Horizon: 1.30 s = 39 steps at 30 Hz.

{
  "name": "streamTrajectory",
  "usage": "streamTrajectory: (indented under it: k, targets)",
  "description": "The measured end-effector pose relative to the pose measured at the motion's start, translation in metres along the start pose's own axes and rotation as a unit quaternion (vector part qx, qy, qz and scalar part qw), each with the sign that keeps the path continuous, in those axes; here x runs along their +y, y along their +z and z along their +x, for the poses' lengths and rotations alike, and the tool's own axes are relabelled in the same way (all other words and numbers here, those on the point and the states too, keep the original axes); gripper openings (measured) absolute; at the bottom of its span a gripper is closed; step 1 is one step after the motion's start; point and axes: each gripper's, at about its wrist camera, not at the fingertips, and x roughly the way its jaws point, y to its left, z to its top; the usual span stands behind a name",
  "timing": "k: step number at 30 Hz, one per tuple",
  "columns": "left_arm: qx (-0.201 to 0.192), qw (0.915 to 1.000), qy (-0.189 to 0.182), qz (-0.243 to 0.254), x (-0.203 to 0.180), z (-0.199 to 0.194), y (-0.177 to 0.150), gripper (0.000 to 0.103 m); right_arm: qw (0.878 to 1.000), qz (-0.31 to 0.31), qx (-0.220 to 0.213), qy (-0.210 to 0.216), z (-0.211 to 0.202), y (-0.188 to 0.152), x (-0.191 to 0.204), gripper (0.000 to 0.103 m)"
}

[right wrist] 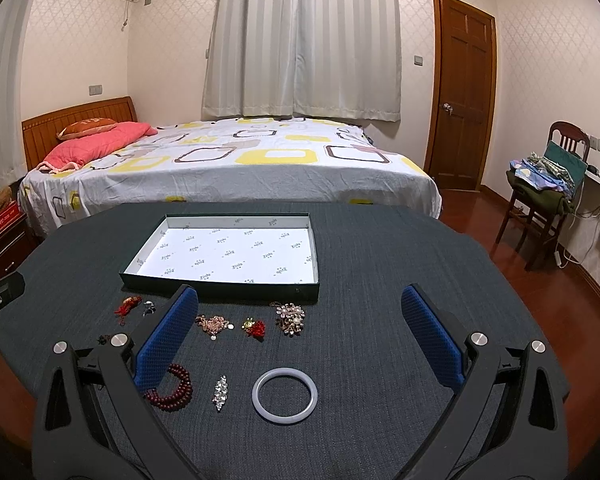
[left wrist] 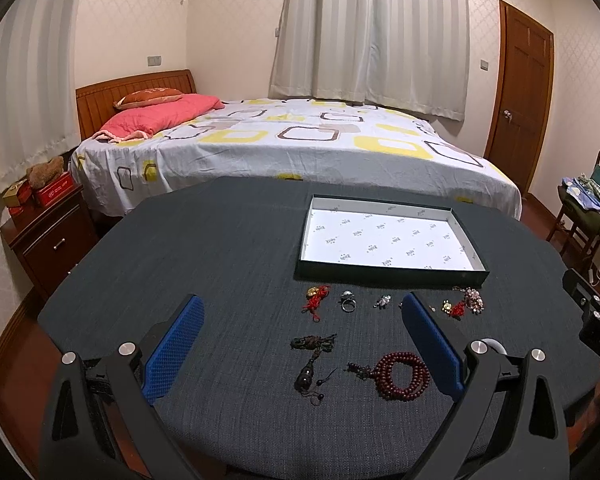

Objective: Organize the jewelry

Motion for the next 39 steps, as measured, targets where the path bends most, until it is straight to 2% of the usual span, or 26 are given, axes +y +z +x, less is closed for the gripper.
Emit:
streamTrajectory:
  k: [39]
  targets:
    - [0.002,1.0000,0.001,0.000,-0.0013,0.0009,-0.0028,0.096,1.000,0.001,0.000,0.001,0.0004,-0.0007,0.0005,0.099]
